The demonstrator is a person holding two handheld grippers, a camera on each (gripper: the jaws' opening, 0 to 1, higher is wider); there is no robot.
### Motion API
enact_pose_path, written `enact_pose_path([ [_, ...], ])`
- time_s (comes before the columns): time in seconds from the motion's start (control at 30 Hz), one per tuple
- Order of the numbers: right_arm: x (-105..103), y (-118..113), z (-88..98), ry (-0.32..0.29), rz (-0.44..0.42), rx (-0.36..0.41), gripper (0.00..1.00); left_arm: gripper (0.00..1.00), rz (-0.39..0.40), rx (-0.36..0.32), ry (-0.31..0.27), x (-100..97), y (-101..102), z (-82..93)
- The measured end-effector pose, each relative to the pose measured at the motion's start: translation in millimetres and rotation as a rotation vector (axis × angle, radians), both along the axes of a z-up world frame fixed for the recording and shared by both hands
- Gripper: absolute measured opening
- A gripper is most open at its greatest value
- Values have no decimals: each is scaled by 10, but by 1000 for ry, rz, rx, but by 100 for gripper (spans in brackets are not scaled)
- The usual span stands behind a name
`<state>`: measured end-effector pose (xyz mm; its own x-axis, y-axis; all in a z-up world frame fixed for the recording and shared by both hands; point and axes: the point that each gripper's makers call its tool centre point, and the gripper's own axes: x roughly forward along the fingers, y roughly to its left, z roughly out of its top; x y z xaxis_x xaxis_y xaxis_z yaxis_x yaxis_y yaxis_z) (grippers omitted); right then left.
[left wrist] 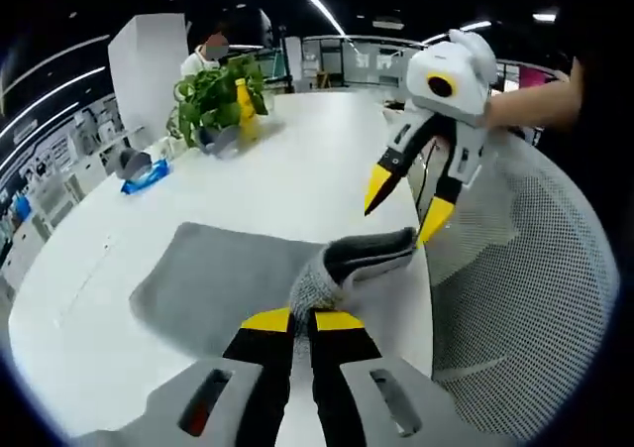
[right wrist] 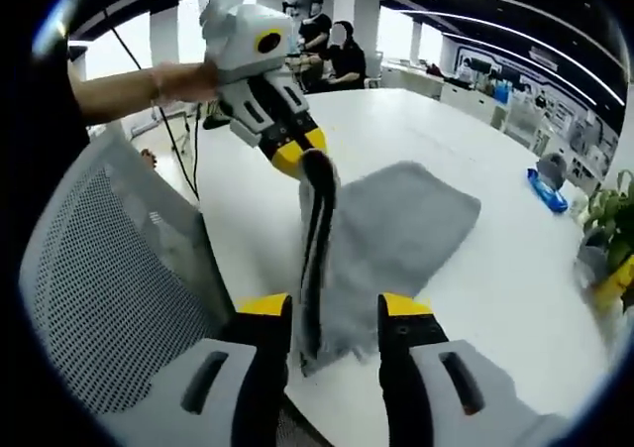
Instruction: Fold the towel on the table until its edges align and the towel forms a compact rectangular stack.
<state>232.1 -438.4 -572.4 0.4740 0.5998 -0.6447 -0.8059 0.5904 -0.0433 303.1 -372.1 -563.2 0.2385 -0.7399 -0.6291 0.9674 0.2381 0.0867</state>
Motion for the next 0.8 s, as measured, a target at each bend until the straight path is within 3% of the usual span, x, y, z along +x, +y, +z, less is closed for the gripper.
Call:
enact_pose_path([
  [0.13, 9, 45, -89, -63, 69, -119, 45, 6, -4, 4, 8, -6, -8, -7],
  [0.23, 85, -42, -195, -93, 123, -214, 41, 6, -19, 7, 8, -29, -10, -15],
  [0.33, 79, -108, -259, -73, 159, -216, 39, 6, -5, 15, 38, -30, 40, -34],
  [0.43, 32, -200, -337, -100, 278, -289, 33, 6, 1, 8, 55, -37, 83, -38],
  [0.6, -42, -182, -414, -87, 311, -294, 35, 6, 37, -10, 90, -23, 117, -50],
  [0.67, -33, -228, -424, -138, 338, -350, 32, 6, 57, -10, 104, -19, 132, -58],
  [0.8, -82, -164, -443, -122, 386, -327, 30, 6, 87, -39, 147, -18, 146, -66],
])
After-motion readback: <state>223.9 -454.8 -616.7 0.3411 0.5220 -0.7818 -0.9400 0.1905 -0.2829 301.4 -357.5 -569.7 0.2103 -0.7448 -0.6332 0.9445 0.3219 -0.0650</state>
